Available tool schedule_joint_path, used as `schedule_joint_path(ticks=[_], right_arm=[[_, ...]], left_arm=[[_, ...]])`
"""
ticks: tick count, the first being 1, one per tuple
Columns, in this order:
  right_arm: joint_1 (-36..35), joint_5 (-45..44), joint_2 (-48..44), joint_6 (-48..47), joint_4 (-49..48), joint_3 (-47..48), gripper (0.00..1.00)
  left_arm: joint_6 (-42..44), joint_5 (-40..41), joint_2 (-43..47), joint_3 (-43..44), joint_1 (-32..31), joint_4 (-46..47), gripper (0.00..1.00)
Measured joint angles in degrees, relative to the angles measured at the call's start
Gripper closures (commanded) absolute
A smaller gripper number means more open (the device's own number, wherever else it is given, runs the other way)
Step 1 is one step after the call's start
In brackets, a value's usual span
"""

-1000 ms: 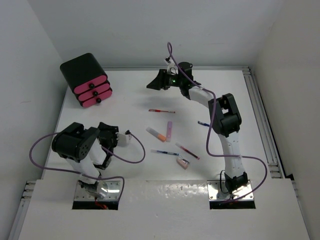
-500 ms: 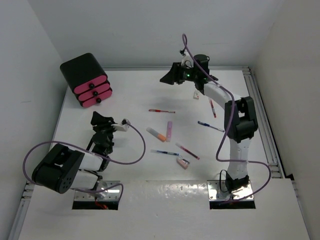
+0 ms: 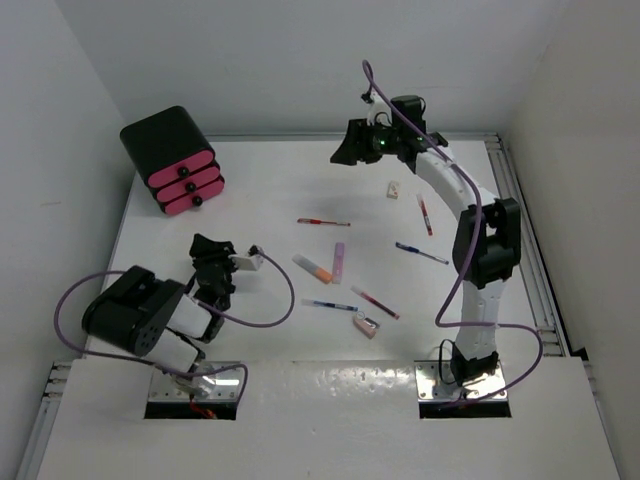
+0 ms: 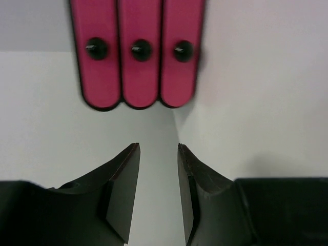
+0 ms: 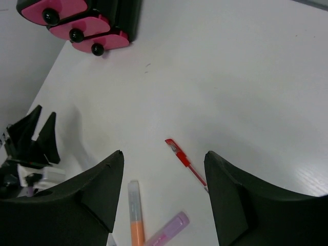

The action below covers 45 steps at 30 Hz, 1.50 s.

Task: Sort the stationery into containers
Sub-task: Open the drawer

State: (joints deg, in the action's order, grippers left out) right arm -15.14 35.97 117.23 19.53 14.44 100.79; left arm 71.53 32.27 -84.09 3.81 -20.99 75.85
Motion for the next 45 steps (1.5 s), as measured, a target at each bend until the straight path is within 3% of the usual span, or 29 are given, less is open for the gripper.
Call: schedule_joint_path(ticks=[11,17,28,35,45], right_arm=[[0.0,-4.9,4.9,-3.1,10.6,10.5,0.36],[0.1,-6.0,7.2,-3.5,14.8,11.7,0.36],[-0.3,-10.1,7.4,-8.7,22.2,16.8,0.33],[0.0,-16.7,7.4,-15.0,28.9,18.7,0.29],[1.0,-25.2,7.4,-24.2,34.6,21.3,0.30]], left_arm=[[1.7,-0.8,-24.3,12.9,4.6,-1.2,0.56],[2.5,-1.2,-25.8,17.5,5.0,-1.1,0.54],[5.8,-5.8,-23.5,17.8,5.0,-0.7,0.52],[8.2,-4.3,-34.1,21.2,4.6,0.0,0.53],[7.1,-3.5,-37.0,25.7,6.3,0.2,0.53]])
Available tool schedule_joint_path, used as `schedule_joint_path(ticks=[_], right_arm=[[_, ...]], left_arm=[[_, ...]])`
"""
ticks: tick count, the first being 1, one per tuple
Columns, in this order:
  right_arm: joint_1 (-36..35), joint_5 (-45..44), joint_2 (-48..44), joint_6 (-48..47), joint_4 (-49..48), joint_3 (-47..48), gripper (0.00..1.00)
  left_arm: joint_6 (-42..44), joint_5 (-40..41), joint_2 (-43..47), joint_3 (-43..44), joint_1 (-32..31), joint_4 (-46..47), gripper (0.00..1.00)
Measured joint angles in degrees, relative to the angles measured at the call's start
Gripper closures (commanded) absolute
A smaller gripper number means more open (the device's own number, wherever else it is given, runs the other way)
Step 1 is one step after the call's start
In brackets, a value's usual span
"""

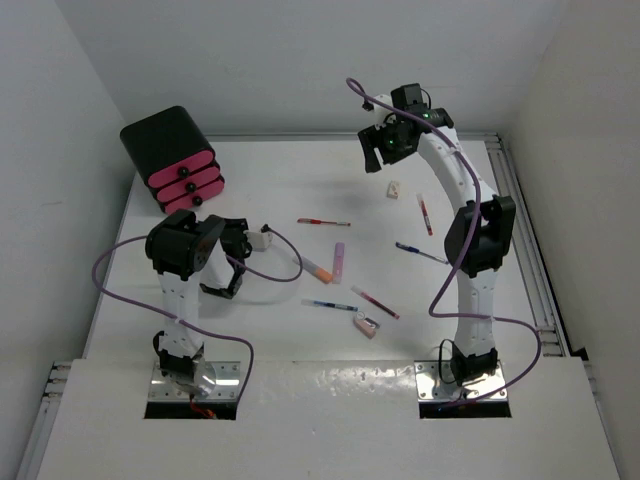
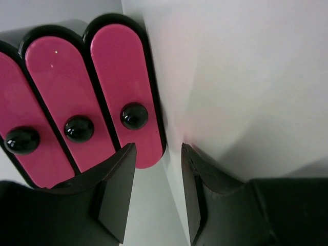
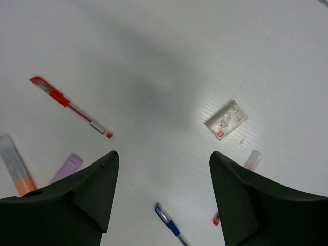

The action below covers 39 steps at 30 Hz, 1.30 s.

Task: Sort the stationery into containers
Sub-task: Open the drawer

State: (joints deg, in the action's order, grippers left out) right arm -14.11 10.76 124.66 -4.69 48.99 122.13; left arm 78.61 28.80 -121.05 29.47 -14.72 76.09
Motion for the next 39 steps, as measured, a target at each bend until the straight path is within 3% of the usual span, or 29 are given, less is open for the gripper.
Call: schedule_joint_path(ticks=[10,22,39], right_arm=[[-1.1,-4.3,0.1,-3.0,2.5,2.8,0.30],[-1.5,-5.3,0.2,-3.3,2.6,3.7,0.30],[-1.5,-5.9,0.2,-3.3,2.5,3.6,0.29]], left_arm=[[-0.5,-2.6,-4.4,5.5,6.1,2.1,0.53],[1.8,-3.0,-9.2,12.4,6.7,4.9,0.51],[2.5,-3.3,-9.8,12.8,7.1,6.3,0.48]])
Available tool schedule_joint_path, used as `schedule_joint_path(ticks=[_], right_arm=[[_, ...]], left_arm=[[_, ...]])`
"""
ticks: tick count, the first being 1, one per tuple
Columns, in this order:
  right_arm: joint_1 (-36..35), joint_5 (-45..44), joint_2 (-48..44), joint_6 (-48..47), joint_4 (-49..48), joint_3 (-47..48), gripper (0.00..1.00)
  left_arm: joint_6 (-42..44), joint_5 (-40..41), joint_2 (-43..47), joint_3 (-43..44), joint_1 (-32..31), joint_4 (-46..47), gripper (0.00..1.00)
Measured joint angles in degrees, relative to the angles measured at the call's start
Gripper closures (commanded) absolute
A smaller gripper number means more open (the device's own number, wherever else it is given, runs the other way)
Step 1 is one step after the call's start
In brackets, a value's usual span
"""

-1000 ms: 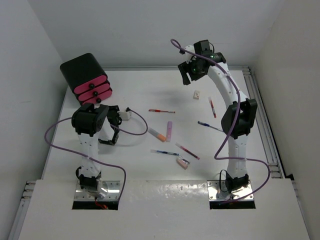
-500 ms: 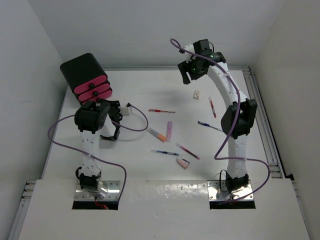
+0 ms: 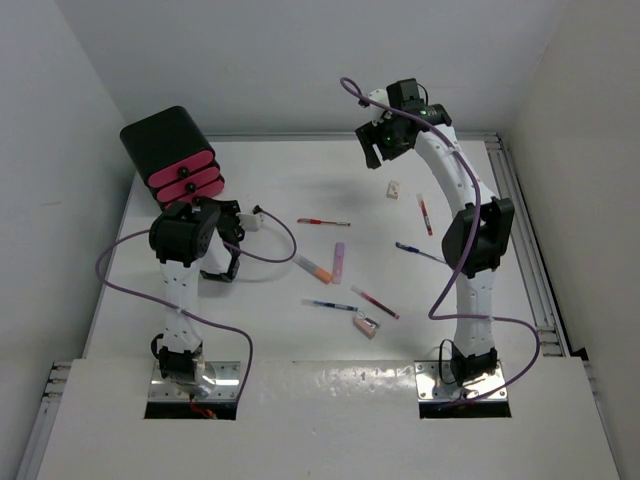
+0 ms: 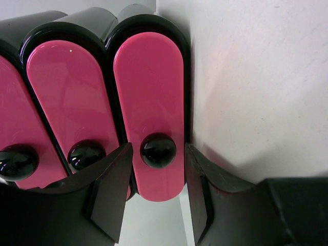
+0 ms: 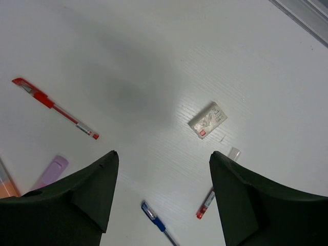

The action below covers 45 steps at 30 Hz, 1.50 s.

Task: Sort the stationery into containers
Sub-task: Open the drawer

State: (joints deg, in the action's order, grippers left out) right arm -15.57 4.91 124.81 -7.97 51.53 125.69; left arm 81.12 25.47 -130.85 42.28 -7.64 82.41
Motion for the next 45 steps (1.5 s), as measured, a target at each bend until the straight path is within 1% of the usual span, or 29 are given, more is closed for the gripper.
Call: schedule_joint_path(ticks=[18,24,27,32,34,37,40,44,45], right_arm=[[-0.3,0.0,1.8,0.1,-0.1,0.0,0.29],[-0.3,0.0,1.8,0.3,-0.2,0.0,0.29],[-0.3,0.0,1.8,0.3,-0.2,0.0,0.29],[-0.3,0.0,1.8,0.3,-0.5,-0.2,0.29],[-0.3,0.0,1.8,0.3,-0.6,-0.5,0.29],[-0.3,0.0,1.8,0.4,-0.6,-1.4,0.29],[-0.3,0.0,1.8,0.4,-0.6,-2.0,0.29],[-0.3,0.0,1.8,0.4,-0.8,-2.5,0.29],[-0.3,0.0,1.8,0.4,-0.8,-2.5,0.29]], left_arm=[[0.2,0.0,-0.3,0.0,1.9,0.6,0.48],[0.7,0.4,-1.6,1.5,2.2,1.6,0.48],[0.8,0.4,-2.3,2.4,2.5,1.9,0.52],[0.9,0.3,-2.7,2.9,2.6,1.6,0.54],[0.8,0.2,-2.7,2.9,2.7,1.3,0.57],[1.1,0.0,-2.7,2.8,2.7,1.3,0.65],[1.2,-0.3,-2.6,1.9,2.7,1.8,0.69],[1.1,-0.7,-1.6,-0.4,1.9,2.5,0.80],[1.1,-0.6,-1.3,-1.0,1.6,2.5,0.81]])
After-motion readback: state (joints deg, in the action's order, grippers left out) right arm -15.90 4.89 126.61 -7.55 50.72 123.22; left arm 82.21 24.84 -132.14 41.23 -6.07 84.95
